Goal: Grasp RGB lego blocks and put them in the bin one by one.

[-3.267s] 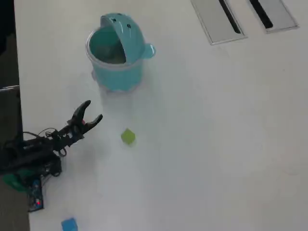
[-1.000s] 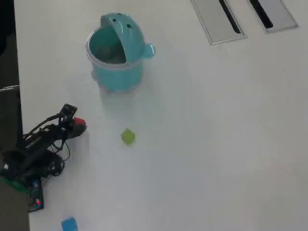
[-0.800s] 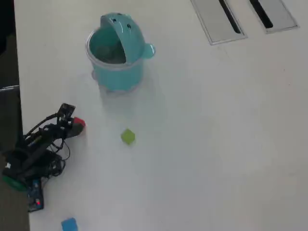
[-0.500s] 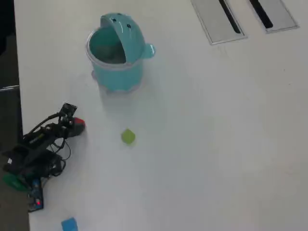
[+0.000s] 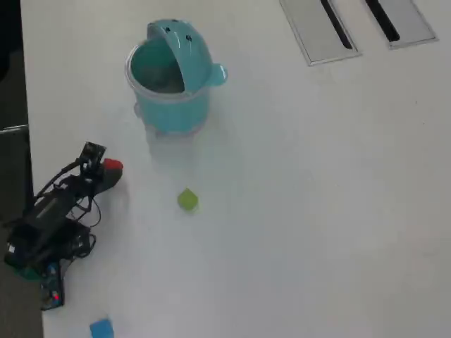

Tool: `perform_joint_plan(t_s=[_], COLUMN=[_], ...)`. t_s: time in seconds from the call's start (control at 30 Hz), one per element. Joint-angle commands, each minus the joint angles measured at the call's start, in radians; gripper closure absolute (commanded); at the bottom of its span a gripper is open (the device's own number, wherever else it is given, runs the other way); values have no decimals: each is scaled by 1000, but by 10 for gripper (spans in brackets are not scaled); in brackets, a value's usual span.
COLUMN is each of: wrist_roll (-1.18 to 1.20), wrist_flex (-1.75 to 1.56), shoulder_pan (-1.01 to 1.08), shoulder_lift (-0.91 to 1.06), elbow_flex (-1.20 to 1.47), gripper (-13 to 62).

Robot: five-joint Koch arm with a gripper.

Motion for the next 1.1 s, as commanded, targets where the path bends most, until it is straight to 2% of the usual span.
perform_joint_plan(t_s=[0.0,0.27,0.37,0.43,0.47,0.5,0.8,1.0,1.03,1.07], wrist_roll=[97,207,207,184,178,164,146,143,71,34], wrist_flex=[25,95,89,83,83,86,-34,-115,-114,-114], shoulder_pan=[5,9,31,37,37,37,57,81,94,98], shoulder_lift=[74,29,-140,-408,-442,-572,-867,-933,-943,-950], elbow_flex=[-181,-718,-1003,-1342,-1385,-1531,-1646,-1634,-1626,-1624], gripper=[390,391,391,391,392,392,391,388,306,273])
